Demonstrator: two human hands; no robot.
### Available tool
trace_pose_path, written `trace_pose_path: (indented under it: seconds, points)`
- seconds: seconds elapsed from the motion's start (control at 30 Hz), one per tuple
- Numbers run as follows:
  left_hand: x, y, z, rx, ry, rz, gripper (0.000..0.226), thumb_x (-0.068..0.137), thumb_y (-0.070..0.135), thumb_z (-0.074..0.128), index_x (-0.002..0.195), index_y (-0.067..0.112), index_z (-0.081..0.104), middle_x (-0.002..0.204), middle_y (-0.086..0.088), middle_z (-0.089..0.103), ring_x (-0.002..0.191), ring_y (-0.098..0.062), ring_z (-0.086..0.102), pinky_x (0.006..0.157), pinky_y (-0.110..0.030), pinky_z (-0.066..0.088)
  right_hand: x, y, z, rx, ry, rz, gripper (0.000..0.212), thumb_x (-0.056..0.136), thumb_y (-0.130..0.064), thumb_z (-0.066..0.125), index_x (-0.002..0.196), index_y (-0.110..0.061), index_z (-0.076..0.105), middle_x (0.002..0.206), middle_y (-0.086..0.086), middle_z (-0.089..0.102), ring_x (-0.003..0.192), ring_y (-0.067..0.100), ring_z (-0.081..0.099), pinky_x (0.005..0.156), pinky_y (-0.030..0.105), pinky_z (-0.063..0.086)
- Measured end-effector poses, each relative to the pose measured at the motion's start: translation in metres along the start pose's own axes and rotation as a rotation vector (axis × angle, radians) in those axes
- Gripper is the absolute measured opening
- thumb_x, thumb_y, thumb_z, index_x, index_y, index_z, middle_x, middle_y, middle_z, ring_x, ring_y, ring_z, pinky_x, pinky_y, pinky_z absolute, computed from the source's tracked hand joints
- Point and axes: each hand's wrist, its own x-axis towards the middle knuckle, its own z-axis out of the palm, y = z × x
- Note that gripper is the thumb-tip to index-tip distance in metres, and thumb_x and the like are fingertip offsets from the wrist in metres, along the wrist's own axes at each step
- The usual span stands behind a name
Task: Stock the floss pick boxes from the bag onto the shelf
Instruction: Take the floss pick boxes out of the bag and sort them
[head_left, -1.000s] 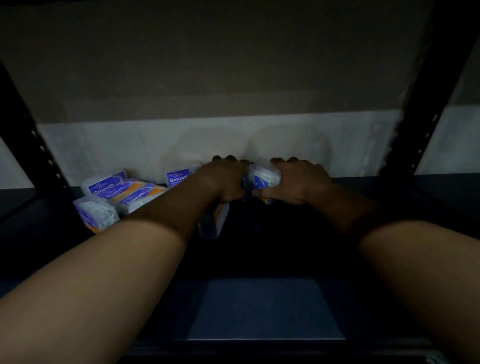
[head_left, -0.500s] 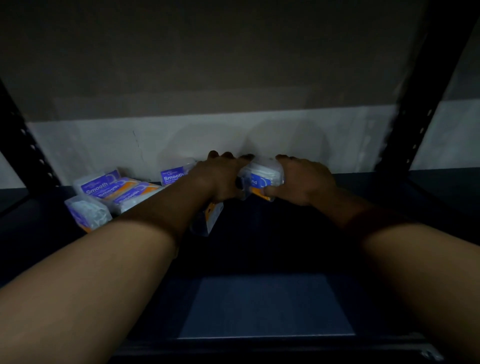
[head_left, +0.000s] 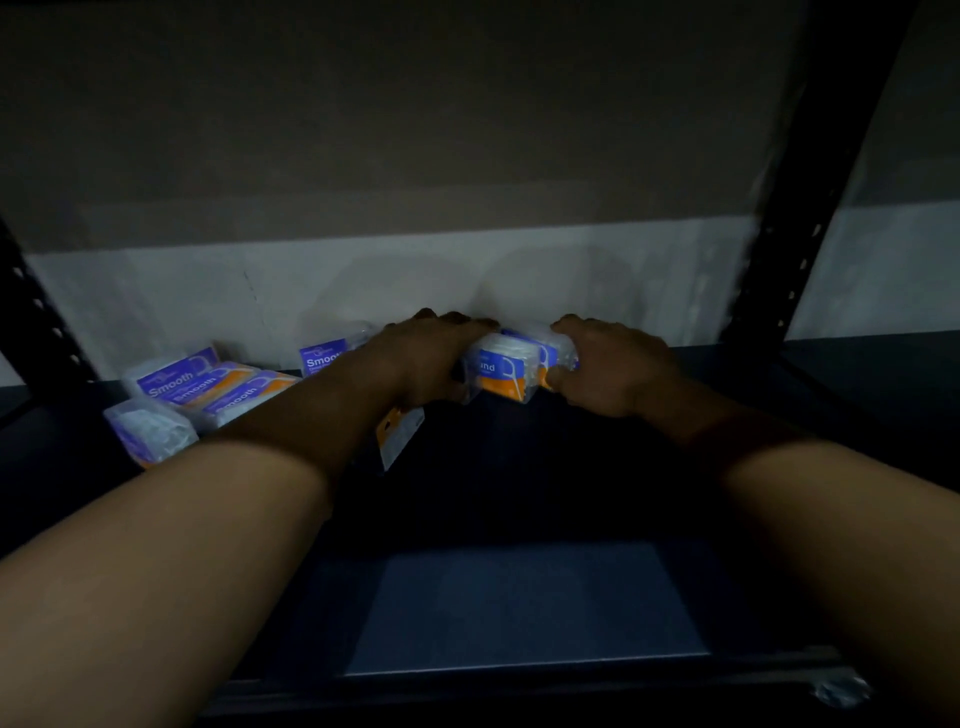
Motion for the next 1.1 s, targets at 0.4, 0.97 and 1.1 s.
trace_pose_path:
  seconds: [0.4,0.97,1.1]
  points:
    - [0.012,-0.004,0.002,-0.149,0.0,0.111,0.085,0.064,0.038,0.086,0.14,0.036,0.047,0.135,0.006,0.054,0.116,-0.021,0.053,0.099,-0.041,0.046,0.008,0.006,0.012,-0.143,0.145,0.022,0.048,0.095,-0.057,0.038,0.128,-0.024,0.051,0.123,0.009,0.063,0.106,0.031,0.061,0.077,0.036,0.039]
    - [0.003,0.041,-0.008,-0.238,-0.119,0.212,0.072,0.06,0.03,0.091,0.12,0.03,0.051,0.114,0.007,0.059,0.101,-0.014,0.058,0.09,-0.034,0.049,-0.028,0.022,0.003,-0.177,0.18,0.026,0.045,0.097,-0.053,0.035,0.115,-0.015,0.051,0.107,0.012,0.067,0.094,0.031,0.063,0.069,0.033,0.037]
    - [-0.014,0.065,-0.011,-0.188,-0.115,0.209,0.077,0.06,0.036,0.09,0.125,0.03,0.05,0.119,0.003,0.06,0.105,-0.018,0.058,0.093,-0.037,0.048,-0.056,0.026,-0.002,-0.136,0.204,0.004,0.043,0.097,-0.053,0.035,0.108,-0.015,0.053,0.104,0.011,0.068,0.092,0.032,0.064,0.07,0.034,0.041]
